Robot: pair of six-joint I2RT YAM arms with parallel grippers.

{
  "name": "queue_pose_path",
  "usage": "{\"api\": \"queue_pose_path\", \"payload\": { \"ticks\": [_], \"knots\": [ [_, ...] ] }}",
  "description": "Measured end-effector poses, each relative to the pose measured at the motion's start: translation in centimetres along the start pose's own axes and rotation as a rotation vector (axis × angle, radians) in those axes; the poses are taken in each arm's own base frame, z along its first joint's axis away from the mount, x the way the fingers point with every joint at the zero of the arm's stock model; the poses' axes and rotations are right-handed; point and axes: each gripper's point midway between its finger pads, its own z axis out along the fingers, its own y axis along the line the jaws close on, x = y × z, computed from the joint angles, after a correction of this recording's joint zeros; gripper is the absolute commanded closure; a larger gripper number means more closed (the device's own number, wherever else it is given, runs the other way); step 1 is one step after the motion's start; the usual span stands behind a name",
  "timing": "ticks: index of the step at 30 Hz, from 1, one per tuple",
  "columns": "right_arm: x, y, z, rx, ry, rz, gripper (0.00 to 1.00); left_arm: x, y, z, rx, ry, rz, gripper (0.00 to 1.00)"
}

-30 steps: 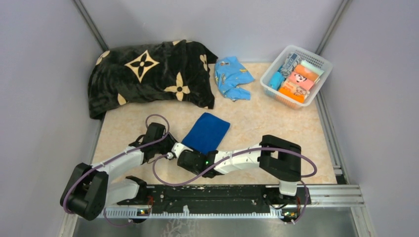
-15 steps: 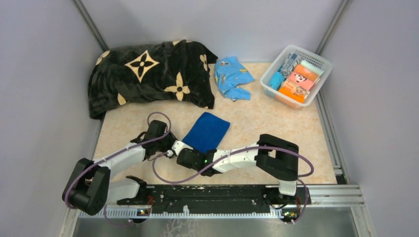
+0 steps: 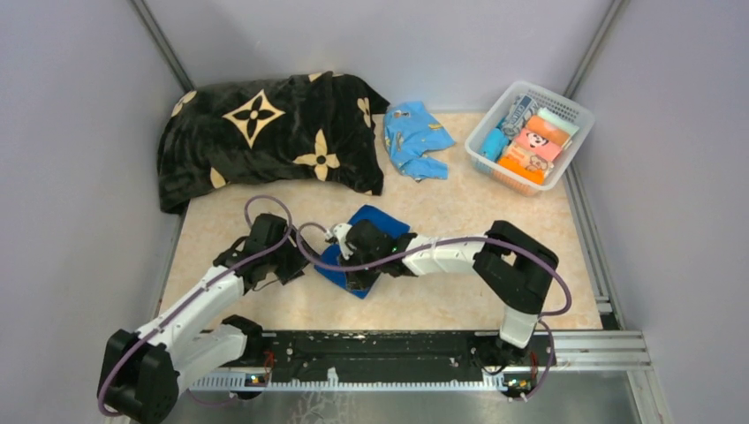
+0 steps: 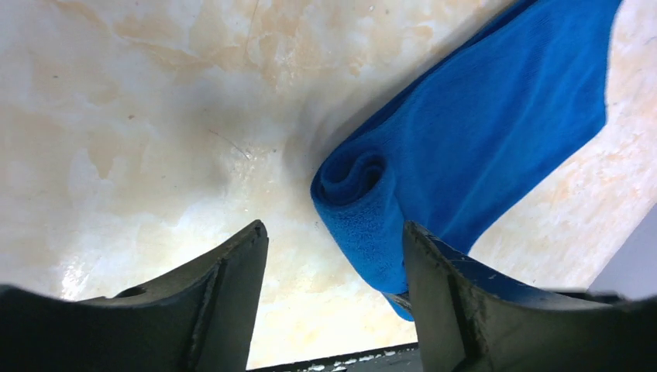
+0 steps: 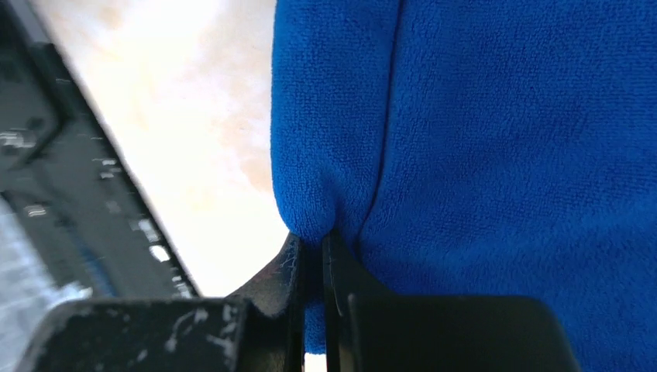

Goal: Roll the towels
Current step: Pick up the towel at the center of the board.

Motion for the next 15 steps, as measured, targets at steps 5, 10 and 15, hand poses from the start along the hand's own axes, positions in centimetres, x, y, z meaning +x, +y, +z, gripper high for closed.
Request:
{"api": "queue_pose_path", "payload": {
  "ticks": [5,10,15],
  "knots": [
    [-0.9,0.6,-0.8,-0.254,-0.008,0.223,1.0,-0.5,-0.3,-1.7,0.027,-0.037,0.019,0.24],
    [-1.8,0.0,-0.9,-0.46,-0.021,0.443,1.0,0.0,-0.4,-2.1,0.047,-0.015,0.029,0.24],
    [-0.7,-1.4,-0.3,-0.585,0.022,0.634,1.0,1.1,-0.7,-1.4,0.076,0.038,0.028,0.26]
  ]
}}
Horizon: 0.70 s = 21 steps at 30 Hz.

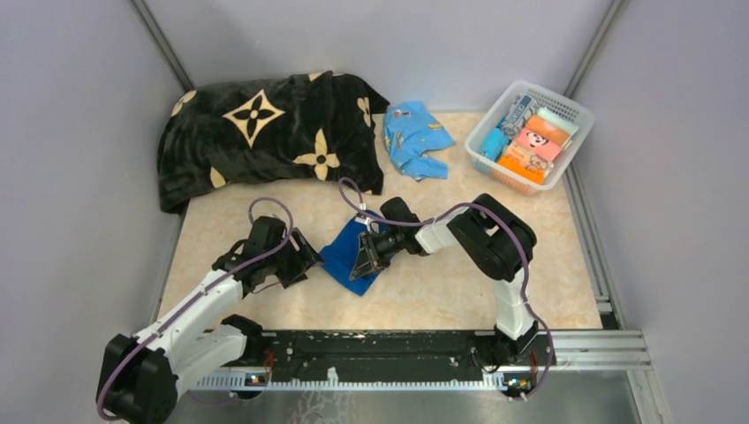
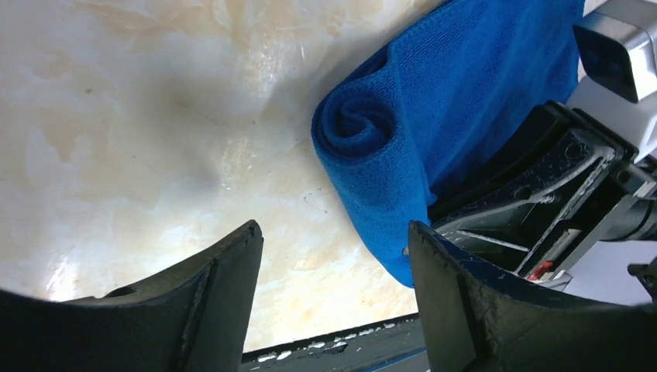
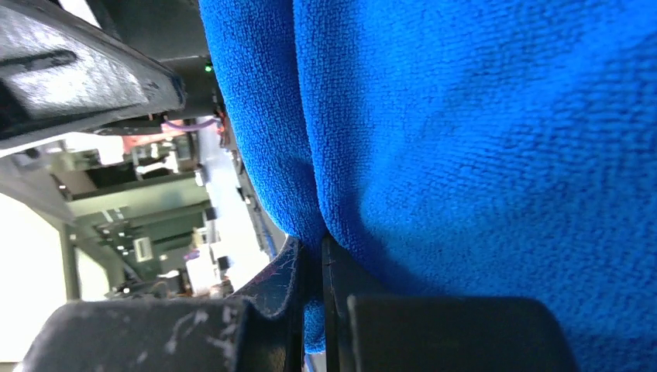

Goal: Roll the towels
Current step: Pick up the towel at the center of the board.

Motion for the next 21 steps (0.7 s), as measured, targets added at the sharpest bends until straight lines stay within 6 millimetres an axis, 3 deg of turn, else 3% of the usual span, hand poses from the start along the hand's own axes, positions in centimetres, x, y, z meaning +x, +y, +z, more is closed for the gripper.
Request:
{"api": "queue_pose_path", "payload": {
  "ticks": [10,13,15,21],
  "knots": [
    [-0.2,-0.6,-0.2,-0.07,0.012,0.092,1.0,0.4,-0.3,2.9,-0.009,0.064,-0.004,0.33],
    [-0.1,-0.8,-0.2,-0.058,0.012,0.096,0.96,0.4,-0.1,3.6,-0.032,0.076,-0.008,0.36],
    [-0.2,-0.9,-0.3,-0.041,0.008,0.095,0.91,0.5,0.1,4.3,-0.046,0.085,-0.012,0.38],
    [-0.8,-0.6,-1.6,0.095,-0.047,0.012,0.62,-0.1,-1.0,5.3,-0.025,0.09,-0.016,0.39]
  ]
}}
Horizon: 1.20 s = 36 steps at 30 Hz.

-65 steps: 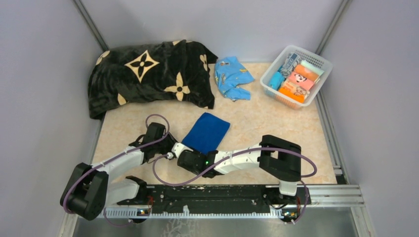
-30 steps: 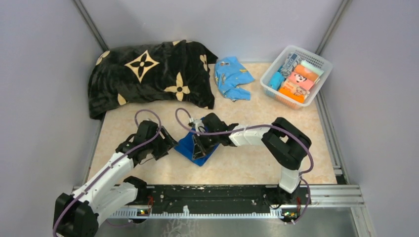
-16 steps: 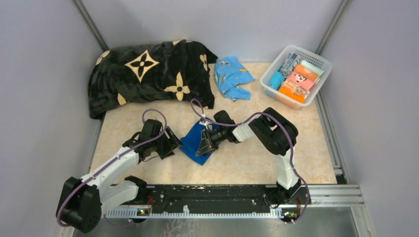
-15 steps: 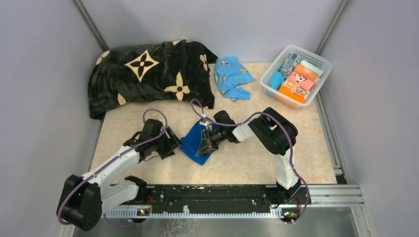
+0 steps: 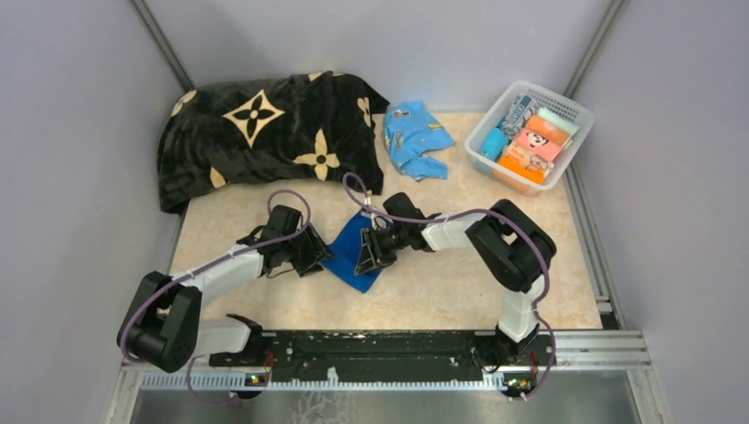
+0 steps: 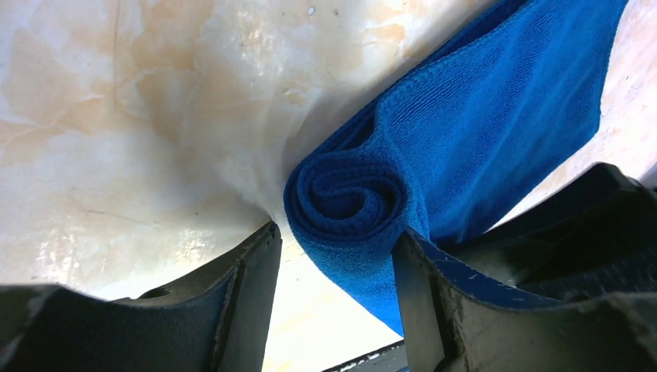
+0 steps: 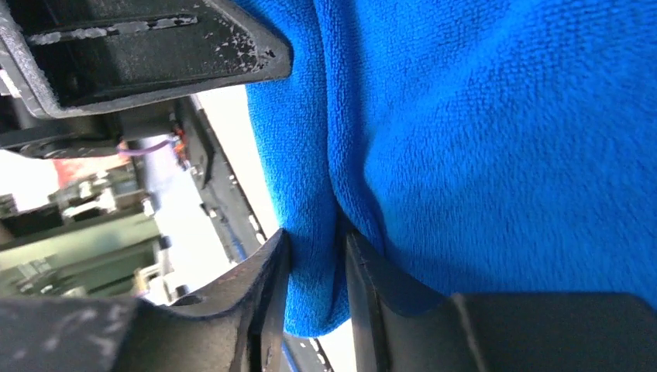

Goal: Roll the towels
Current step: Pick up the towel at the center of the board.

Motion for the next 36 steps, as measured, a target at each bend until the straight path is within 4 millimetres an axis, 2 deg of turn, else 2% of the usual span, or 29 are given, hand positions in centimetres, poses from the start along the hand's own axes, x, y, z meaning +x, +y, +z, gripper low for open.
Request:
{"api": "queue_pose_path", "payload": {
  "ticks": [6,12,16,18,21,24,28,36],
  "knots": [
    [-0.8,0.9,-1.8,0.257,-0.081,-0.217,0.48,-0.2,-0.4,0.3,0.016,-0.002,0.002,0.4],
    [-0.4,4.7,-1.7,0.459,-0.135,-0.563,0.49,-0.2,-0.6,0.5,0.024,0.001,0.002,0.4],
    [0.3,5.4,-1.2,0.575,-0.144,-0.724,0.5,-0.2,-0.6,0.5,0.024,0.001,0.002,0.4],
    [0.7,5.2,-1.1,0.62,-0.136,-0.777,0.51,-0.2,-0.6,0.5,0.024,0.001,0.002,0.4],
    [0.3,4.3,-1.1,0.688,-0.132,-0.813,0.52,-0.2,-0.6,0.5,0.024,0.001,0.002,0.4],
    [0.0,2.6,-0.4,0.746,-0.111,-0.824,0.53,-0.2,-0.6,0.5,0.024,0.001,0.002,0.4],
    [0.8,0.6,0.5,0.79,-0.055,-0.831,0.55,-0.2,-0.6,0.5,0.023,0.001,0.002,0.4],
    [0.7,0.6,0.5,0.811,-0.063,-0.845,0.49,-0.2,-0.6,0.5,0.023,0.001,0.002,0.4]
  ]
}}
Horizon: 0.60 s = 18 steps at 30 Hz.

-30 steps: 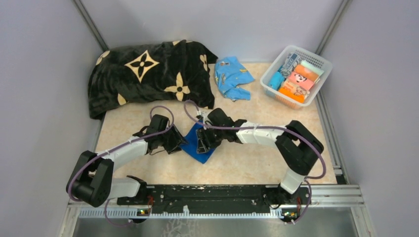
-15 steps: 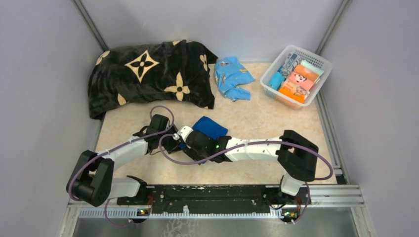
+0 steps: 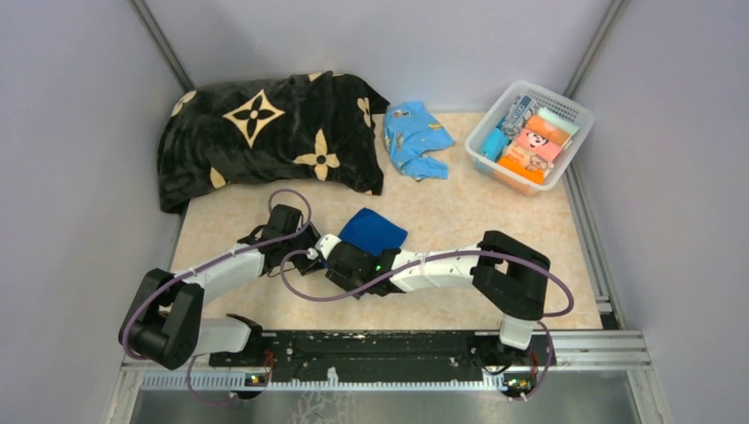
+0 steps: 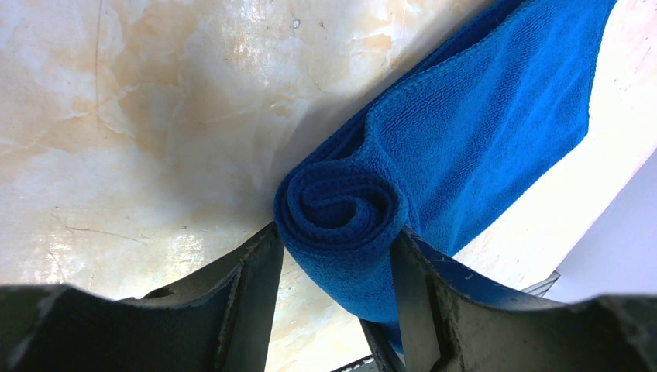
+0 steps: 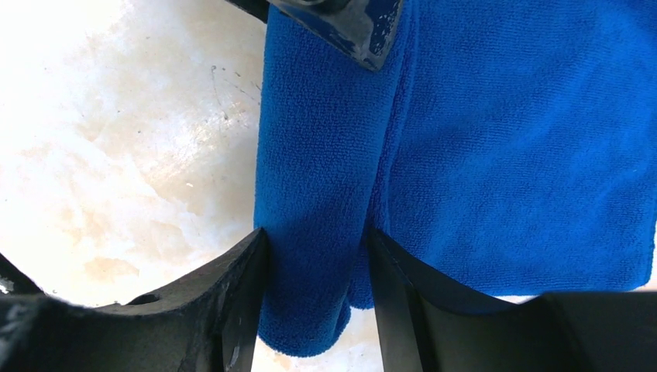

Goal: Roll the towels
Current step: Pick up the towel at the center of the board.

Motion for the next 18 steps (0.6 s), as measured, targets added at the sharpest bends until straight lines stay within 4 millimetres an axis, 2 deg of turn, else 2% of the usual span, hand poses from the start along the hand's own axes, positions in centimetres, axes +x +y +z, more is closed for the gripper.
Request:
{"api": "queue_pose_path", "payload": {
  "ticks": [6,12,15,18],
  "knots": [
    [-0.5,-0.2,-1.1,0.014,-0.013,-0.009,0.49,0.0,0.0,0.0,0.0,0.0,0.0,0.4],
    [-3.5,0.6,-3.5,-0.003,-0.106,-0.013,0.51,0.0,0.0,0.0,0.0,0.0,0.0,0.4],
    [-4.0,1.0,-3.6,-0.011,-0.123,-0.014,0.52,0.0,0.0,0.0,0.0,0.0,0.0,0.4],
    [-3.4,1.1,-2.8,-0.006,-0.101,-0.021,0.52,0.0,0.0,0.0,0.0,0.0,0.0,0.4]
  ]
}}
